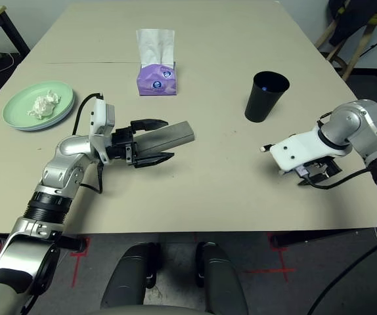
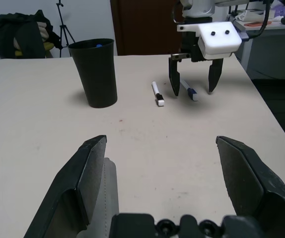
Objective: Organize and tidy the items on the table.
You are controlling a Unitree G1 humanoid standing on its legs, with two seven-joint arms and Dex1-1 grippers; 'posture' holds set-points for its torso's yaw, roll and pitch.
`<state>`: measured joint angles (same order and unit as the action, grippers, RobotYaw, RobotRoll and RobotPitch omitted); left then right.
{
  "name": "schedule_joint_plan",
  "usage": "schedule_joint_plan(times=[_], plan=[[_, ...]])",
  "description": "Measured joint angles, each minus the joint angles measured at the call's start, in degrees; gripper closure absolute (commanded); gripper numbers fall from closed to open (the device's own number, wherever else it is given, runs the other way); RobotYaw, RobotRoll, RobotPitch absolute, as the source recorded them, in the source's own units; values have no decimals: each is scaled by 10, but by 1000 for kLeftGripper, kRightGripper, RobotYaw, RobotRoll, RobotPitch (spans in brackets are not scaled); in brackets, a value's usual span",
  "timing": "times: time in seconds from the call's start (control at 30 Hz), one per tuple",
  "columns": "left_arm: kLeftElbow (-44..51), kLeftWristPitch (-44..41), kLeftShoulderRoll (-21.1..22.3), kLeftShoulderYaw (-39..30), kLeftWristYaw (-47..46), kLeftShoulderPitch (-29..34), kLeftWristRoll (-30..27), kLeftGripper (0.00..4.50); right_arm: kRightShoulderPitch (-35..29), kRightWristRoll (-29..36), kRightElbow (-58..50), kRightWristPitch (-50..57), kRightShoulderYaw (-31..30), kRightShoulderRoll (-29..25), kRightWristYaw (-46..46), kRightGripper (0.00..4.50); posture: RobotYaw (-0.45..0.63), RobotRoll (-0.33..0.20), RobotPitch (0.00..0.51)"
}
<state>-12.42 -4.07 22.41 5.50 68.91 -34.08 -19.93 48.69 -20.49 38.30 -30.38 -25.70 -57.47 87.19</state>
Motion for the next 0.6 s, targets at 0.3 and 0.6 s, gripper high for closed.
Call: schedule_joint_plan(times=[0.3, 0.6], plan=[[0, 0, 2, 0, 0, 0, 0, 0, -4, 0, -19, 7, 0, -1, 7, 3160, 113, 0, 165], [0, 1, 2, 1, 0, 0, 0, 0, -5, 16, -47, 36, 0, -10, 37, 4223, 109, 0, 143]])
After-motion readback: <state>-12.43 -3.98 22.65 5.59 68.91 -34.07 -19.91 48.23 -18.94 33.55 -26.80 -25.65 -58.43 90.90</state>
